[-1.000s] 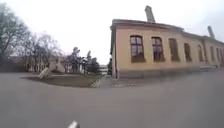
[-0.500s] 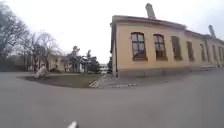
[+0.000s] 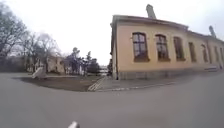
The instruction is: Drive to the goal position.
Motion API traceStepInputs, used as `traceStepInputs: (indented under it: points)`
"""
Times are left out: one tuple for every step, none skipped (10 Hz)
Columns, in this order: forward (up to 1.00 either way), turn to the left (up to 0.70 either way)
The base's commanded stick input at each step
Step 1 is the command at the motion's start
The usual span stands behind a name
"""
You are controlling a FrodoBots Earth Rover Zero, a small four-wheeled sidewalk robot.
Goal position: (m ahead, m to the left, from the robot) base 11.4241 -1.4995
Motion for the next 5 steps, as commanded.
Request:
traceStepInputs:
  points:
    - [0.85,0.03]
    - [0.85,0.03]
    - [0.85,0.03]
    - [0.85,0.03]
    - [0.85,0.03]
